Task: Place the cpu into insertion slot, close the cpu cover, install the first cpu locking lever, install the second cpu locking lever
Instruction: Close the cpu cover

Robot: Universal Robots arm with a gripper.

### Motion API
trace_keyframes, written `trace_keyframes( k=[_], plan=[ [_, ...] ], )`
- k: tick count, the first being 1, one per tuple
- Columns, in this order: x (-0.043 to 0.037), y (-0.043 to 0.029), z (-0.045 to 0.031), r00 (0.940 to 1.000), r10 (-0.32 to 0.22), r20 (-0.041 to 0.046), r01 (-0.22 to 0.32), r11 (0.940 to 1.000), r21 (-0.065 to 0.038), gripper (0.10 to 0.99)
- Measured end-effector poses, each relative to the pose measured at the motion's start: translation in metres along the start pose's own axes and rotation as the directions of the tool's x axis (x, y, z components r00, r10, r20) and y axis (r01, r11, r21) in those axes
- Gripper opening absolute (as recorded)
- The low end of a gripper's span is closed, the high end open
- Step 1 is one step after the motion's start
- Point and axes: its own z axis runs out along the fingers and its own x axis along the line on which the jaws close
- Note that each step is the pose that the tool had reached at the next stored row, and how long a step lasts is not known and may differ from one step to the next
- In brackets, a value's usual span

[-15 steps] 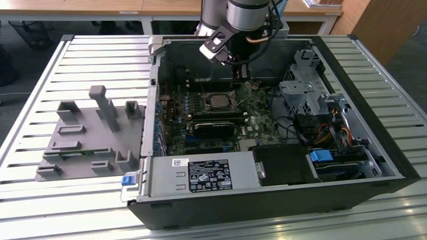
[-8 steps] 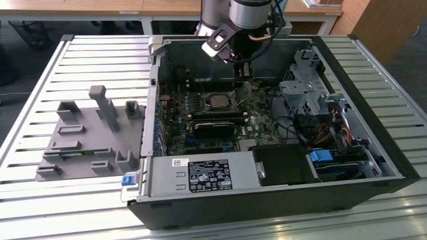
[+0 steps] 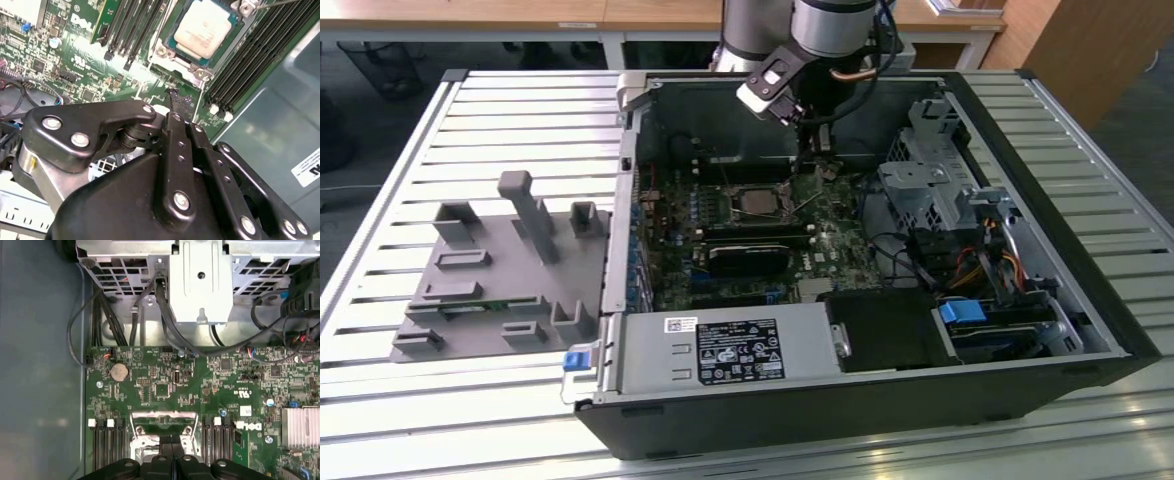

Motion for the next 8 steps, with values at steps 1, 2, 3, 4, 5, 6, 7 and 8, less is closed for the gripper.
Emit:
trace_keyframes(
  k=[1,2,3,4,5,6,7,8],
  plan=[
    [0.0003,0.0009,0.0001,1.0000,-0.002,-0.0001,0.002,1.0000,0.000,0.106],
    [0.0005,0.0018,0.0003,1.0000,-0.005,-0.0004,0.005,1.0000,0.000,0.106],
    [0.0007,0.0025,0.0004,1.0000,-0.009,-0.0005,0.009,1.0000,0.000,0.106],
    [0.0010,0.0033,0.0006,0.9999,-0.013,-0.0006,0.013,0.9999,0.000,0.106],
    [0.0013,0.0042,0.0009,0.9999,-0.016,-0.0008,0.016,0.9999,0.000,0.106],
    [0.0016,0.0052,0.0011,0.9998,-0.019,-0.0009,0.019,0.9998,0.000,0.106],
    [0.0020,0.0063,0.0014,0.9998,-0.022,-0.0010,0.022,0.9998,0.000,0.106],
    [0.0024,0.0076,0.0017,0.9997,-0.023,-0.0009,0.023,0.9997,0.000,0.106]
  ],
)
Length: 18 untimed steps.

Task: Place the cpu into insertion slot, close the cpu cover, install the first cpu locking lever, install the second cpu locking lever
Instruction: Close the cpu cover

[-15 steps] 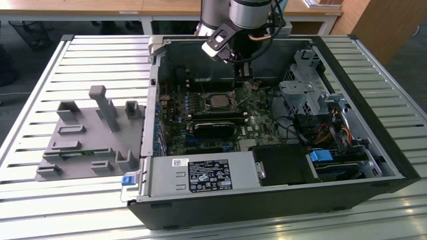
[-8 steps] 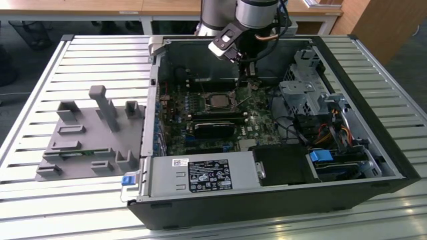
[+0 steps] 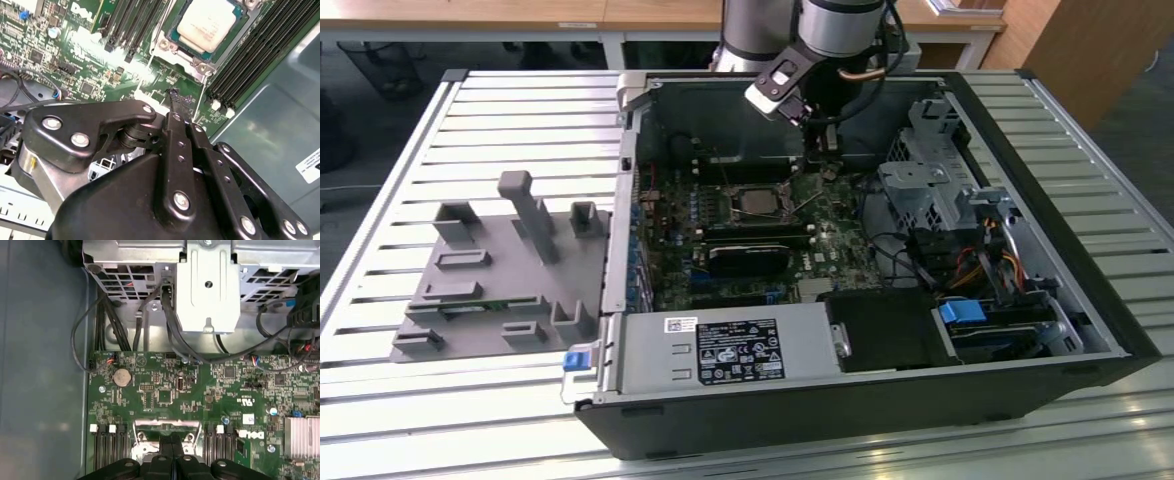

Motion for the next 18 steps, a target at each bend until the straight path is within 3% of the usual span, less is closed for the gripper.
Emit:
trace_keyframes(
  k=[18],
  plan=[
    [0.0064,0.0182,0.0047,1.0000,0.000,-0.0001,0.000,1.0000,0.000,0.106]
  ],
)
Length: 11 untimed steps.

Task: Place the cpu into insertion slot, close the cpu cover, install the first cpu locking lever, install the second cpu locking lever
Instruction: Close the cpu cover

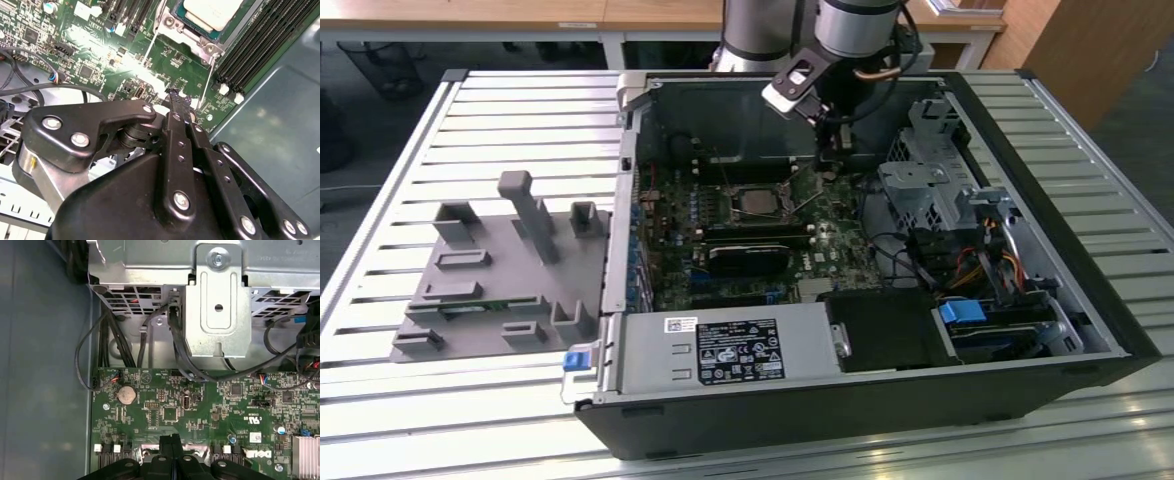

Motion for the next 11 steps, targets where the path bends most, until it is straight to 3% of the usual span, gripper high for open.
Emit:
trace_keyframes(
  k=[11],
  plan=[
    [0.0023,0.0080,0.0022,1.0000,0.003,0.0001,-0.003,1.0000,0.000,0.106]
  ],
)
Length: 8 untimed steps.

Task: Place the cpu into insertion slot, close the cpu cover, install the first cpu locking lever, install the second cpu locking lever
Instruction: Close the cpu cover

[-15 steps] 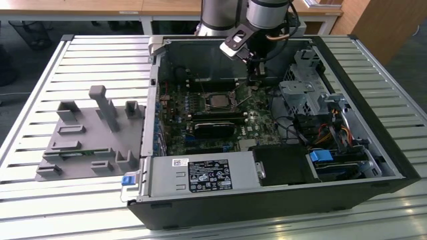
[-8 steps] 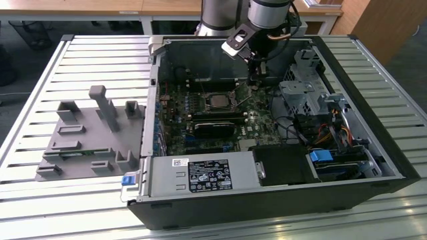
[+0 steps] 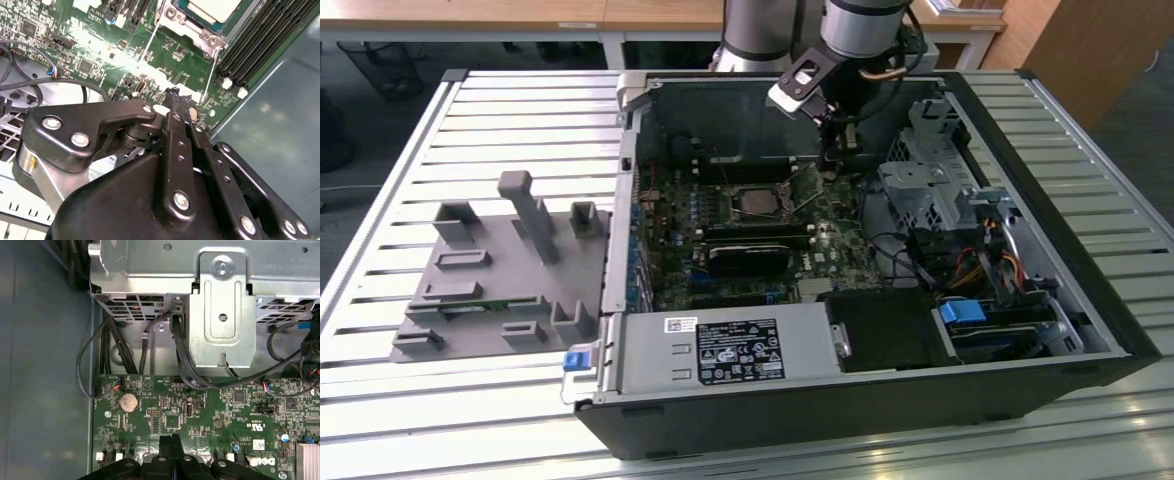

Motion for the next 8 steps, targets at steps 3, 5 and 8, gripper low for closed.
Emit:
trace_keyframes(
  k=[3,5,8],
  plan=[
    [0.0000,0.0032,0.0002,1.0000,0.000,0.0001,0.000,1.0000,0.000,0.106],
    [0.0001,0.0049,0.0003,1.0000,0.000,0.0001,0.000,1.0000,0.000,0.106],
    [0.0001,0.0073,0.0005,1.0000,0.000,0.0001,0.000,1.0000,0.000,0.106]
  ],
)
